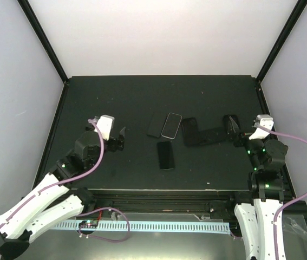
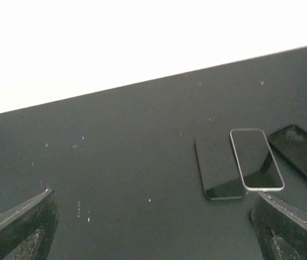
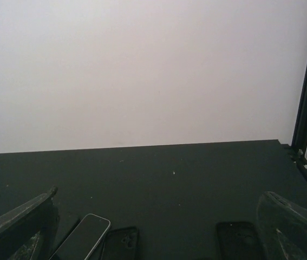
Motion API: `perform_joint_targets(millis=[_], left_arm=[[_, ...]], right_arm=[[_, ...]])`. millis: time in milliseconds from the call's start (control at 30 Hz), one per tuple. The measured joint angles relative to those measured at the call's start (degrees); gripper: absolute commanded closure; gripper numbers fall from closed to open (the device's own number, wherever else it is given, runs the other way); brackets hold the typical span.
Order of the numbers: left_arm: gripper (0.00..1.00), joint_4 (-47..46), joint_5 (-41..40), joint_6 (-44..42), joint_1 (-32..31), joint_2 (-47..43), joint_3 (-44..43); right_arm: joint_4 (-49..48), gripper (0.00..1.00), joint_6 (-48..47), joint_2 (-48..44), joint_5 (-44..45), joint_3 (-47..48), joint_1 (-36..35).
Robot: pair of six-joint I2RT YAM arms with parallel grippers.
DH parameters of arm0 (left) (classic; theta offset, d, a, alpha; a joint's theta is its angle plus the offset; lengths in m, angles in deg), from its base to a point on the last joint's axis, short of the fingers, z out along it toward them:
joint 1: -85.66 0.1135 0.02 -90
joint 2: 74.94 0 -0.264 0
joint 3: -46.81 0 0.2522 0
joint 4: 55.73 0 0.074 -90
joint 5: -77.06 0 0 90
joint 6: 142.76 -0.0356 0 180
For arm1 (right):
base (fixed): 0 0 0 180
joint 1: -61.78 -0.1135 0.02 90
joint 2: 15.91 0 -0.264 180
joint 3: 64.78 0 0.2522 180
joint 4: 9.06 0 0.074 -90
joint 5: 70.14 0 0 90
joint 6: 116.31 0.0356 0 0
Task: Take the phone out of the phone case
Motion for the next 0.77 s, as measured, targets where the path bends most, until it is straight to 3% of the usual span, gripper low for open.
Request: perform_joint_targets(millis=[300,767], left_arm=[[0.01,-4.2,-3.4,-0.6,0.2,-8.4,1.4],[0.01,-5.0,-5.1,-0.8,0.2,-6.5,1.7]], right_arm=[[-0.2,0.00,0.4,0.3,-1.0,0.0,1.4],[-0.2,0.00,0.2,-0.2,-5.8,0.0,1.5]])
